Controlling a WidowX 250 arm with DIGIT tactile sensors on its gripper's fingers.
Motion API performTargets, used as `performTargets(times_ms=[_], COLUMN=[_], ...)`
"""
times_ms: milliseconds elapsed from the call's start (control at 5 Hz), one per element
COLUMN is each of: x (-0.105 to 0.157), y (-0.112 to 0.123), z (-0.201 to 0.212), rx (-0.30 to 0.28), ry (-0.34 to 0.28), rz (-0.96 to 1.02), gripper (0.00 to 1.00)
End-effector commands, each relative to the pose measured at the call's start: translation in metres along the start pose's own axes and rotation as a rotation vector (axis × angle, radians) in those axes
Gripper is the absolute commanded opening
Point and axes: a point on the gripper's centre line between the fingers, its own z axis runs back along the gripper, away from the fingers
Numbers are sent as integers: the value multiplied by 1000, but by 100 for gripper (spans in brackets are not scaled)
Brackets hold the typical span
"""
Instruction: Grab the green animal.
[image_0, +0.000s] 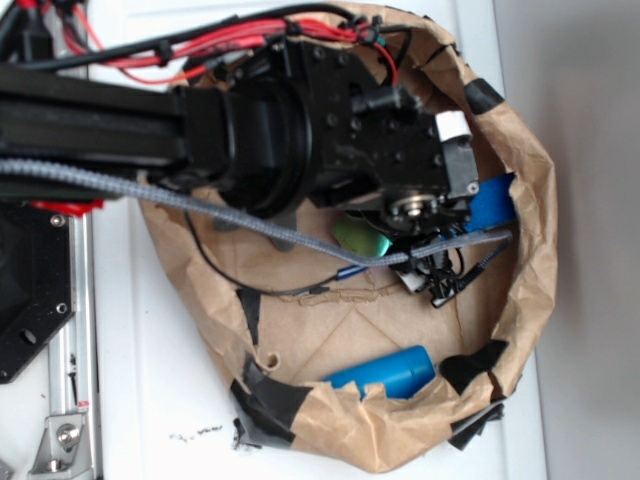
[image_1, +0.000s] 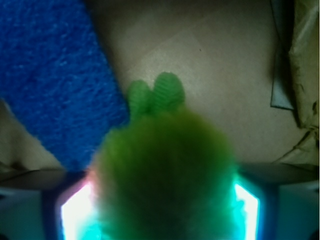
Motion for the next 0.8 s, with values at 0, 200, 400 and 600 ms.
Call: performTargets(times_ms=[0, 200, 400, 600], x=[-8, -9, -11, -12], y=[16, 28, 26, 26], z=[112, 164, 181, 177], rx=[1, 13, 21, 34], ry=[-79, -117, -123, -140], rz=[-393, -499, -541, -535], gripper=[0, 0, 0, 0])
